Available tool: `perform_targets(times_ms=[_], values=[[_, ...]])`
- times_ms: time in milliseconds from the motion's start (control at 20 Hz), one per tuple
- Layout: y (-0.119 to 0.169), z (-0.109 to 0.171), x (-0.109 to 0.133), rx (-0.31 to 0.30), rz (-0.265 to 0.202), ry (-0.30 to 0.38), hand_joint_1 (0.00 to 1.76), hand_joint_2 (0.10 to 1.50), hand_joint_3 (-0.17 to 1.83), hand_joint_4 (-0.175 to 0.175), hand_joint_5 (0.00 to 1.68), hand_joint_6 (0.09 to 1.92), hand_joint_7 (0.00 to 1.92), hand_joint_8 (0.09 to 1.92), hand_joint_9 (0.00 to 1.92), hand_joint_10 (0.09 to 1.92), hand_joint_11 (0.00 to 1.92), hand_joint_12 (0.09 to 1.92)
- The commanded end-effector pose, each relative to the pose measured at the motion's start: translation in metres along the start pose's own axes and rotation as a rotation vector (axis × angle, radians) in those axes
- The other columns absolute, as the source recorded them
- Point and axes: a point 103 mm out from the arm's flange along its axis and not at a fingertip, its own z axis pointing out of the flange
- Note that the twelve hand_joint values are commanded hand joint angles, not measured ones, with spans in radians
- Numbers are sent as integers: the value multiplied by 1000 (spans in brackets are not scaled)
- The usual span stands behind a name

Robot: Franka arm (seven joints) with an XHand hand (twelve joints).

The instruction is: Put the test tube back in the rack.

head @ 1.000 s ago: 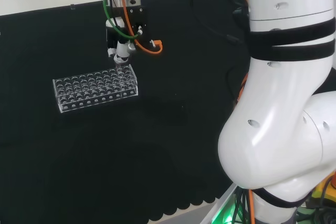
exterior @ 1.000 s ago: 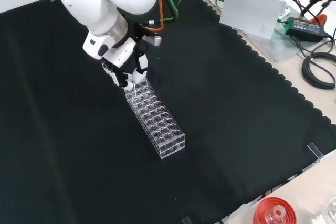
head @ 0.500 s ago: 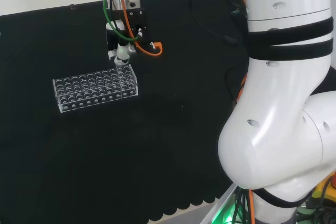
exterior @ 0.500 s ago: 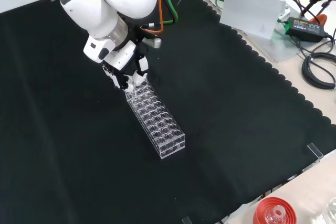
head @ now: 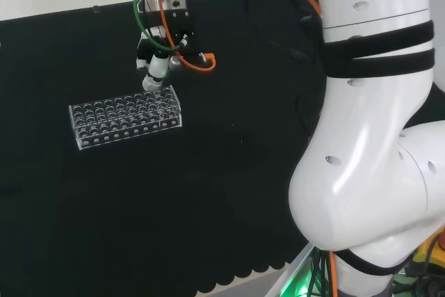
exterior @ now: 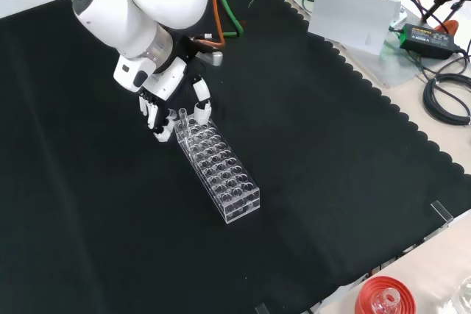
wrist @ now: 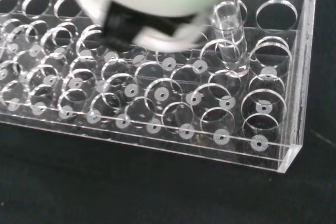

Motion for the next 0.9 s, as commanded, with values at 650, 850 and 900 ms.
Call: perform_targets(times_ms=[650,850,900], values=[[-86,-106,-13,-179,-17,90,980,521,487,-6,271,624,413,982,712,977,492,1493],[-128,-140,-13,-292,-6,131,955,542,491,-9,278,615,414,980,696,976,471,1497],[-138,-146,-14,-311,0,138,949,548,492,-12,281,615,414,980,693,975,469,1497]])
